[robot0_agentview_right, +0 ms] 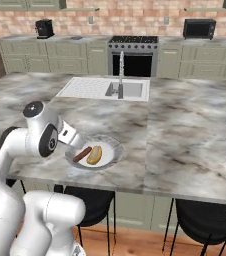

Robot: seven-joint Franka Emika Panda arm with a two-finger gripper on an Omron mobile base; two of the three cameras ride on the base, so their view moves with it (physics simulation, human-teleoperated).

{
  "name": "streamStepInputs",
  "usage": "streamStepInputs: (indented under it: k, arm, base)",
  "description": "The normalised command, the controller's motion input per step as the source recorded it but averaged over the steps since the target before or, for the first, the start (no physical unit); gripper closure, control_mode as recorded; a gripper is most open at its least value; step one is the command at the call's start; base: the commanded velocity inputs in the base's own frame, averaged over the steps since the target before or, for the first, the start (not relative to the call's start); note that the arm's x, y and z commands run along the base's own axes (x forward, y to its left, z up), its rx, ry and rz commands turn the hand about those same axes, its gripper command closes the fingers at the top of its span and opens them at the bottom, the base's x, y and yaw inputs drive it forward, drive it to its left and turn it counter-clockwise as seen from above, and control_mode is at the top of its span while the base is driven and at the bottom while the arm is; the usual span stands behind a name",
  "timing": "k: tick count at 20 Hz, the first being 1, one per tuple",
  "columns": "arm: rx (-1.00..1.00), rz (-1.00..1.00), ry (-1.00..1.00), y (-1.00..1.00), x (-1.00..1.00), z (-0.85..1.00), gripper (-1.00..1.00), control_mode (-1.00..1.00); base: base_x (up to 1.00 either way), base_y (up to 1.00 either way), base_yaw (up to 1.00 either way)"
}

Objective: Move the hot dog bun to the plate on the dining table and place the condiment next to that plate. Then navigate to the fridge and take the sausage and place it on the plate as well.

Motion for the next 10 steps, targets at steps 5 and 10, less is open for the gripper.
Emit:
streamStepInputs:
  k: [5,10]
  arm:
    - [0.00,0.00,-0.16,-0.11,-0.59,0.59,-1.00,-1.00]
    - [0.00,0.00,-0.11,-0.09,-0.58,0.64,-1.00,-1.00]
  base:
    - [0.00,0.00,0.00]
    - [0.00,0.00,0.00]
